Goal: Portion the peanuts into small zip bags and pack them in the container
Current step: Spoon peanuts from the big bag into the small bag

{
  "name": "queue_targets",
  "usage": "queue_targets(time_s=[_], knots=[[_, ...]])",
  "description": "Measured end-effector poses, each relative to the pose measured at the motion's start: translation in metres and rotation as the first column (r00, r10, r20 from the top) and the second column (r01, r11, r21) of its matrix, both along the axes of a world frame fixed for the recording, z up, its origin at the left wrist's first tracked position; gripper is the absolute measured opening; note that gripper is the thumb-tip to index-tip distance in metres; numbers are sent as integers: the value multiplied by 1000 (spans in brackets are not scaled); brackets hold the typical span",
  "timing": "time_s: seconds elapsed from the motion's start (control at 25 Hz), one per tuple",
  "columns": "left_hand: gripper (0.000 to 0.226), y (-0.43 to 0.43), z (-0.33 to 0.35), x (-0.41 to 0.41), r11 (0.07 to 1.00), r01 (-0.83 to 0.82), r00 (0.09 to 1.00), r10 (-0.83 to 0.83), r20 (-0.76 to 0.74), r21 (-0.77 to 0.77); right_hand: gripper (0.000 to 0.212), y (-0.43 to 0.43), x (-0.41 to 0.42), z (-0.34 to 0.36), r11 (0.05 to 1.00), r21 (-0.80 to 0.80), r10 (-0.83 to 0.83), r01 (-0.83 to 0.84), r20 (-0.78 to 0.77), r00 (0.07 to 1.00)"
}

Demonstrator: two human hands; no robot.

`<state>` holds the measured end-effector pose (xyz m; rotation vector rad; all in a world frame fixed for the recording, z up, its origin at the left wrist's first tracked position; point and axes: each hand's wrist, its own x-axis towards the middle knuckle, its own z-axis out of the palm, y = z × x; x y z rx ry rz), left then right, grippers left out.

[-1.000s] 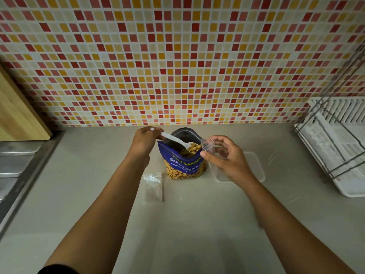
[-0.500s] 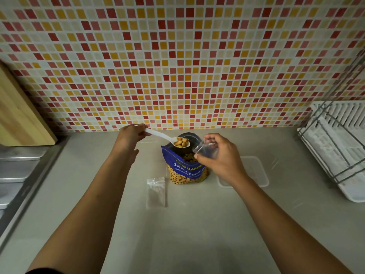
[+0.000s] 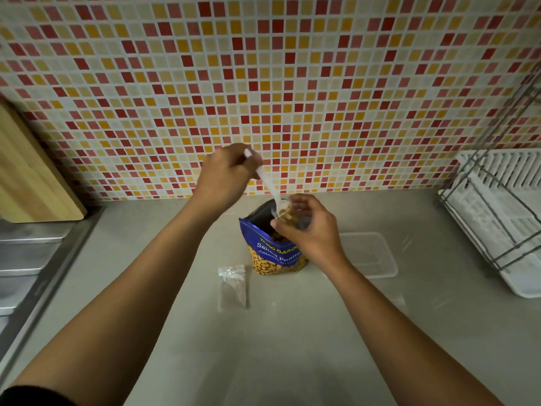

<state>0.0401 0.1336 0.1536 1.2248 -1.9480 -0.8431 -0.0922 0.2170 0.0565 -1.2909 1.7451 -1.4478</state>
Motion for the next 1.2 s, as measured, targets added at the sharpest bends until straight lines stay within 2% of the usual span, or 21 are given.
queue_targets(time_s=[0.04,0.08,0.12,0.24,0.28,0.32,0.4,0.52,0.72,0.8,0.92,1.0,1.2], knots=[[22,4,6,-1,987,61,994,-46,103,-148,45,0,1,0,1000,-25,-1,3,47,999],[22,6,12,-1,968,77,989,-43,143,-241,45,-1,2,-1,999,-41,-4,7,87,996],[21,5,18,1,964,41,993,-11,115,-262,46,0,1,-1,999,-51,-5,11,118,993],[17,-6,19,15,982,-187,967,179,-180,-26,46,5,-8,-7,996,-67,-37,52,208,977],[17,-8,9,18,972,-227,950,235,-207,66,47,8,-13,-11,995,-67,-61,80,245,968],[18,-8,-6,17,965,-233,953,251,-167,119,46,10,-19,-15,993,-59,-80,100,282,956],[20,-1,-46,5,979,-186,981,181,66,78,46,13,-29,-23,995,-21,-83,95,329,941],[25,10,-89,-17,988,-150,899,155,409,-43,44,14,-37,-31,999,39,-41,29,334,942],[24,7,-95,-46,959,-254,815,145,561,121,38,14,-40,-33,999,25,18,-29,352,936],[21,0,-93,-46,938,-277,857,143,495,209,38,13,-40,-33,999,25,22,-33,349,937],[21,-6,-90,-38,909,-218,958,129,258,356,40,14,-42,-34,999,40,16,-32,343,939],[17,-5,-85,-33,889,-193,978,142,150,416,40,15,-43,-34,998,41,28,-45,339,941],[17,-9,-84,-20,858,-163,982,188,-4,487,38,17,-42,-32,998,40,38,-55,348,937]])
